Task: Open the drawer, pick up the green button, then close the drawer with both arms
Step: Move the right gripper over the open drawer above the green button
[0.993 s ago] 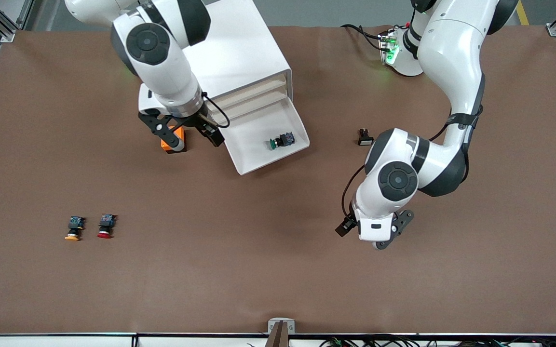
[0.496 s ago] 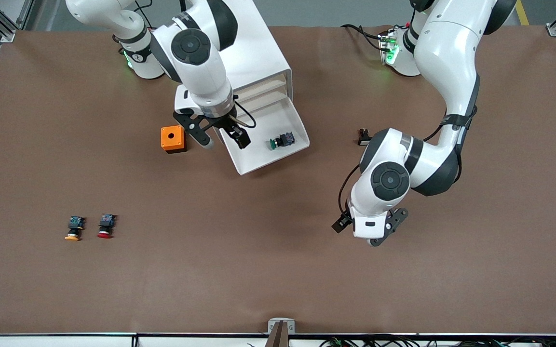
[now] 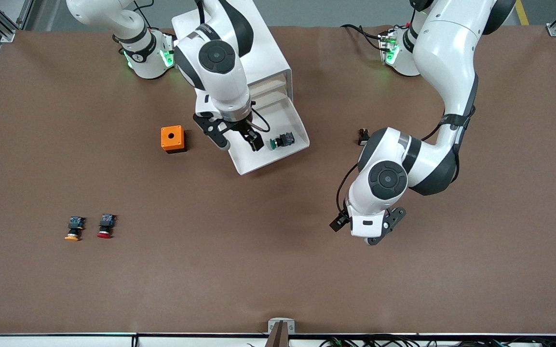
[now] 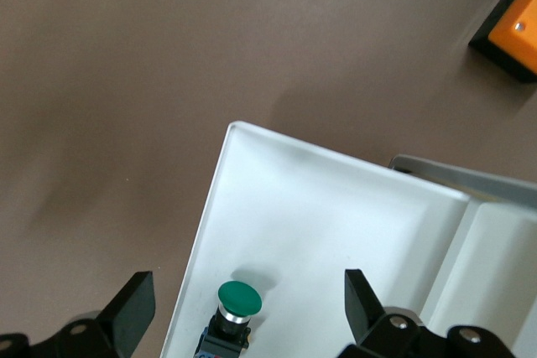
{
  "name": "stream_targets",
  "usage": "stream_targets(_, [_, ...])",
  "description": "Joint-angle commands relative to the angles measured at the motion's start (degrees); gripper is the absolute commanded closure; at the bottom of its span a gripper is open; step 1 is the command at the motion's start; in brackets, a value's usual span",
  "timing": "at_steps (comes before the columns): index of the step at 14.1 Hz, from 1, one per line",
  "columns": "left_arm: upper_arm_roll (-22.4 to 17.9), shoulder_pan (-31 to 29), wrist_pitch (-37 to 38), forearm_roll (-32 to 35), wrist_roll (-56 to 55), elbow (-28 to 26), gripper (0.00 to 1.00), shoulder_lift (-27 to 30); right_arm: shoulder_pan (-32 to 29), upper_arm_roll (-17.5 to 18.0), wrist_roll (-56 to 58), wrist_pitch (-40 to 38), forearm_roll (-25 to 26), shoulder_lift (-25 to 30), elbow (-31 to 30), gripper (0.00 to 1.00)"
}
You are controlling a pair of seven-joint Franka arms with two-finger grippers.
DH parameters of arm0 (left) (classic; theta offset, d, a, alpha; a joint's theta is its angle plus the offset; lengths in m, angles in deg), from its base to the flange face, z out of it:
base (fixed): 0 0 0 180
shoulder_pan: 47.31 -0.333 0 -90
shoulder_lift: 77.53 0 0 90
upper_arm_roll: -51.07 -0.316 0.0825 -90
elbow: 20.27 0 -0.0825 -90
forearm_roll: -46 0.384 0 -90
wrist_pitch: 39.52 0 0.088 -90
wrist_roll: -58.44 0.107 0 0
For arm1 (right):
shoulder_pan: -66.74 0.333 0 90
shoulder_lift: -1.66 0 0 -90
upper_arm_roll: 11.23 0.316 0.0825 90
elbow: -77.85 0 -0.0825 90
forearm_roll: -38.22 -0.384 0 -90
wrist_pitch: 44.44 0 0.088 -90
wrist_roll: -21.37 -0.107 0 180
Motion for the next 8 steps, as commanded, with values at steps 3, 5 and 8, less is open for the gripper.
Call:
stream_targets(3, [0.2, 0.0, -0.6, 1.4, 0.4, -1.6, 0.01, 1.4, 2.5, -0.7, -4.6, 0.2, 0.1, -6.0, 5.5, 0.0])
stream_targets(5, [0.2, 0.0, -0.6, 1.4, 0.4, -1.6, 0.01, 1.4, 3.1, -0.7, -6.1, 0.2, 0.6, -8.7, 7.8, 0.0])
stream_targets(8, [0.2, 0.0, -0.6, 1.4, 0.4, -1.6, 0.01, 1.4, 3.4, -0.7, -6.5, 0.3, 0.3, -11.2, 9.3, 0.0])
